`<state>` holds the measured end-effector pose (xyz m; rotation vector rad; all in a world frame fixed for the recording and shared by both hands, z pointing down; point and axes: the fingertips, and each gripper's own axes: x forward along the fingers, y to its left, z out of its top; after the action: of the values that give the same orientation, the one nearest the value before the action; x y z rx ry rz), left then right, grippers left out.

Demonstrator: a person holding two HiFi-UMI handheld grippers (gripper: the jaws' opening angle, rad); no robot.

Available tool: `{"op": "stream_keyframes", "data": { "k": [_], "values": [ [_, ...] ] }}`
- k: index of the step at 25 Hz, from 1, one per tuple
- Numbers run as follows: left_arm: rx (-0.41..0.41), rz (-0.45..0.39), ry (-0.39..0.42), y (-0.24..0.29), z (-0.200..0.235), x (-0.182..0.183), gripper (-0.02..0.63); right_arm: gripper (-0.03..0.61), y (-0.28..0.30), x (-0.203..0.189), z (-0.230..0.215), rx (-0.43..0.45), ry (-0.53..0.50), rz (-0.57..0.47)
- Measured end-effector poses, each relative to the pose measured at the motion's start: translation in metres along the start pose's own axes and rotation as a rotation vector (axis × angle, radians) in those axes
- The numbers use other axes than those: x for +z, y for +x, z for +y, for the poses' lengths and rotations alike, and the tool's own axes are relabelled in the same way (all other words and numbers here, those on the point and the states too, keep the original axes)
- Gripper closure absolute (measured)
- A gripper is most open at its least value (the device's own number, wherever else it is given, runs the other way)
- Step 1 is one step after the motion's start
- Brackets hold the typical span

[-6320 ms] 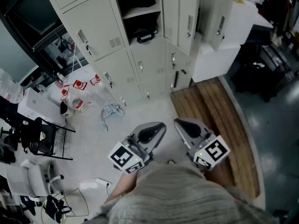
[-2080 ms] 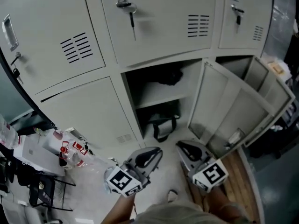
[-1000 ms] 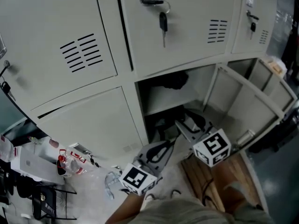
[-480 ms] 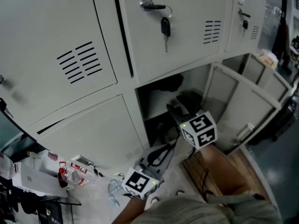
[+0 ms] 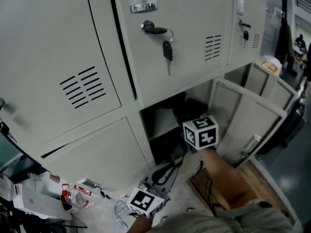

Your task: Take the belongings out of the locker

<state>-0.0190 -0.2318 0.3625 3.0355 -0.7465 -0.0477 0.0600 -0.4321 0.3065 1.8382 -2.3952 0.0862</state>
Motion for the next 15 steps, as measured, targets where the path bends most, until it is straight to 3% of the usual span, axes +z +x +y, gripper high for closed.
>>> {"op": "stream_keyframes", "data": {
  "k": [8, 15],
  "values": [
    [0.009, 0.000, -0.021, -0.002, 0.006, 0.000, 0.583, 0.419, 0.021, -0.012, -0.016, -0.023, 0.084, 0.040],
    [0.005, 0.001, -0.029, 0.002, 0.005, 0.000, 0.583, 0.419, 0.031, -0.010, -0.025, -0.057, 0.082, 0.066]
  ]
}}
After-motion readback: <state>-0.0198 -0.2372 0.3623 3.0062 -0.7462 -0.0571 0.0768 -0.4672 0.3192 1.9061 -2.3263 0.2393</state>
